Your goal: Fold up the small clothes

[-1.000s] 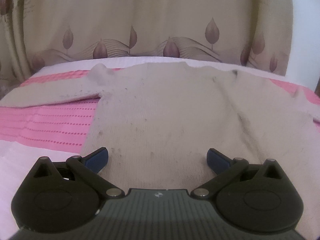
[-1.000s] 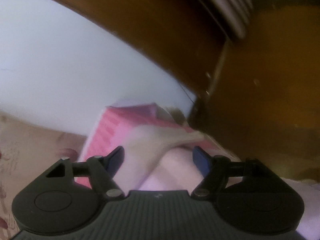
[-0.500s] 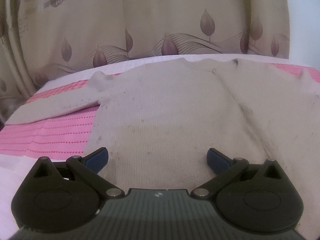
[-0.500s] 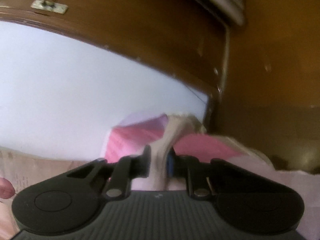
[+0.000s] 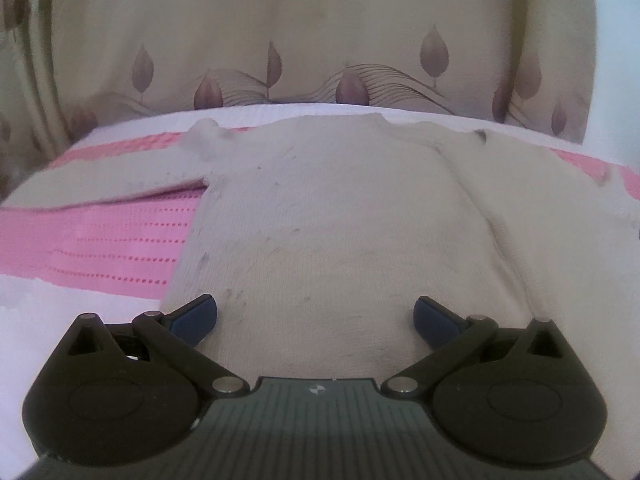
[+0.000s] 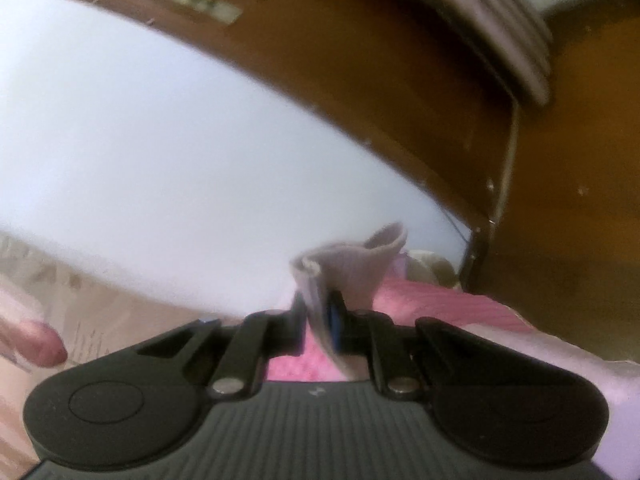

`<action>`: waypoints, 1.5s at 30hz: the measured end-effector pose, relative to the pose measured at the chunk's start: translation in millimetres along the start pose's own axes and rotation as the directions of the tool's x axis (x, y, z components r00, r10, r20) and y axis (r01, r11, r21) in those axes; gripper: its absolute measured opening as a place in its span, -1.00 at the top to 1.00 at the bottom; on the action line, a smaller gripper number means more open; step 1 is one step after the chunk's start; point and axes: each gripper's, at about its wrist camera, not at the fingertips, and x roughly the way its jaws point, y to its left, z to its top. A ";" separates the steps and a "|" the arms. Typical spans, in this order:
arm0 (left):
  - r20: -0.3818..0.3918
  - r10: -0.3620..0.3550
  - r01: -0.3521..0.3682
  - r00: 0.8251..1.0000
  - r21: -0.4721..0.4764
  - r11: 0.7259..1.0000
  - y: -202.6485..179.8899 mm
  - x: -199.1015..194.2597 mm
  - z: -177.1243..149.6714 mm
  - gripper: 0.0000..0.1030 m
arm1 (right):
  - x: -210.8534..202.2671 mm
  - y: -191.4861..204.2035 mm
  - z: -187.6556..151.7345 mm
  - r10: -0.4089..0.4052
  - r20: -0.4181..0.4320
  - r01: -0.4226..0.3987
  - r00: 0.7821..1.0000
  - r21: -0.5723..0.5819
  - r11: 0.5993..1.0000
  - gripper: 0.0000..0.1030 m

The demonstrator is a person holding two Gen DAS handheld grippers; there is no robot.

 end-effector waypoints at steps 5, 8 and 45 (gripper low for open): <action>0.009 -0.018 0.018 1.000 -0.047 0.999 6.6 -0.7 0.1 -1.00 | 0.0 41.1 -16.4 0.035 -0.010 -0.036 0.999 -0.041 0.998 0.81; 0.017 -0.029 0.029 0.999 -0.059 0.998 8.2 -2.0 0.2 -1.00 | 2.9 68.4 -32.2 0.071 -0.037 -0.073 0.997 -0.062 0.995 0.81; 0.096 0.033 0.007 0.995 -0.386 0.923 209.0 -51.2 -23.7 -1.00 | 95.3 308.2 -532.6 0.143 -0.758 -0.467 0.636 -0.231 0.853 -0.57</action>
